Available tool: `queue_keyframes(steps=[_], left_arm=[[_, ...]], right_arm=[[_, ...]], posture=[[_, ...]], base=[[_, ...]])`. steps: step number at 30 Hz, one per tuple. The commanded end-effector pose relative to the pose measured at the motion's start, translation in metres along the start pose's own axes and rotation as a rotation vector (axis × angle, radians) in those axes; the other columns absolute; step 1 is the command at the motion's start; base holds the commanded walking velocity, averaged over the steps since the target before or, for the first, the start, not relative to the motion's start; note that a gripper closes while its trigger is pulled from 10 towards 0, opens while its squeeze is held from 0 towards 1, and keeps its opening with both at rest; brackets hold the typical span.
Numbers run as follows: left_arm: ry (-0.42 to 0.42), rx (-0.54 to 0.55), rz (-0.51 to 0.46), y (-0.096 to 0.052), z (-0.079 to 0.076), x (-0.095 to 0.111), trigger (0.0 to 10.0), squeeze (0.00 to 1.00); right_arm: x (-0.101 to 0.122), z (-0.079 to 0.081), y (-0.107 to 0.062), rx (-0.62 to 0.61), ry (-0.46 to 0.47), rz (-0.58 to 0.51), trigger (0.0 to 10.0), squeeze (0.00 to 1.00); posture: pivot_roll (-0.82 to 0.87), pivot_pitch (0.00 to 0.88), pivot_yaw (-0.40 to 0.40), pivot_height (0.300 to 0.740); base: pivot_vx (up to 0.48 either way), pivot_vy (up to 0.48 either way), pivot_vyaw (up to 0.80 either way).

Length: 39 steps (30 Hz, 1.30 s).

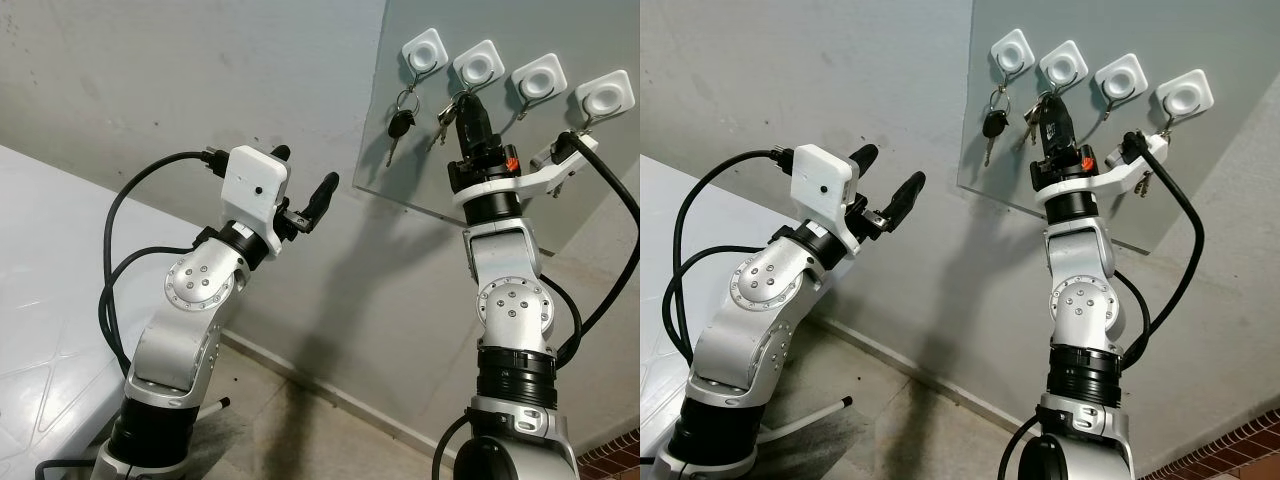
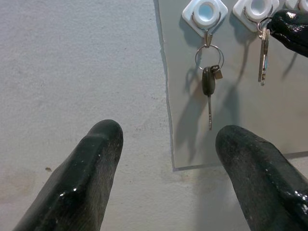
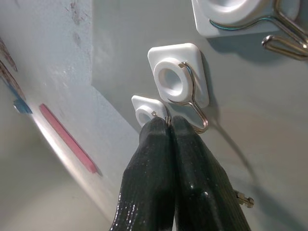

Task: Hang keys on a hook

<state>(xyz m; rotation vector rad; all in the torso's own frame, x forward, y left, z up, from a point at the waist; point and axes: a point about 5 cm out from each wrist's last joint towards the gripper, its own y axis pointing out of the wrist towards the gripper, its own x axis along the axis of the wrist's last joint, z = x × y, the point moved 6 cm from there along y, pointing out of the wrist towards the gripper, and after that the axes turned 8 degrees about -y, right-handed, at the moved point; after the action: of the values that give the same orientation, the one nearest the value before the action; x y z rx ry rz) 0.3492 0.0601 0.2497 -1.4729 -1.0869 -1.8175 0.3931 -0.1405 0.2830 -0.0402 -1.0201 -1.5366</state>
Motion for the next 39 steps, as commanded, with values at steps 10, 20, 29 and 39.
queue_keyframes(steps=[10,20,29,39], left_arm=[[0.004,-0.006,-0.023,0.001,-0.002,0.008,10.0,0.00],[0.005,-0.006,-0.023,0.001,-0.001,0.009,10.0,0.00],[0.001,0.001,-0.023,0.001,0.000,0.009,10.0,0.00],[-0.003,0.005,-0.023,0.001,0.001,0.009,10.0,0.00]], right_arm=[[0.012,0.007,0.002,0.028,0.001,-0.038,10.0,0.00],[0.018,-0.005,0.001,-0.035,0.042,-0.072,10.0,0.00],[0.024,-0.012,0.001,-0.067,0.090,-0.099,10.0,0.00],[0.023,-0.016,0.000,-0.075,0.122,-0.093,10.0,0.00]], posture=[[-0.06,0.000,-0.022,0.740],[-0.06,0.000,-0.019,0.740],[-0.06,0.000,-0.021,0.740],[-0.06,0.000,-0.022,0.740]], base=[[0.000,0.000,0.00],[0.000,0.000,0.00],[0.000,0.000,0.00],[0.000,0.000,0.00]])
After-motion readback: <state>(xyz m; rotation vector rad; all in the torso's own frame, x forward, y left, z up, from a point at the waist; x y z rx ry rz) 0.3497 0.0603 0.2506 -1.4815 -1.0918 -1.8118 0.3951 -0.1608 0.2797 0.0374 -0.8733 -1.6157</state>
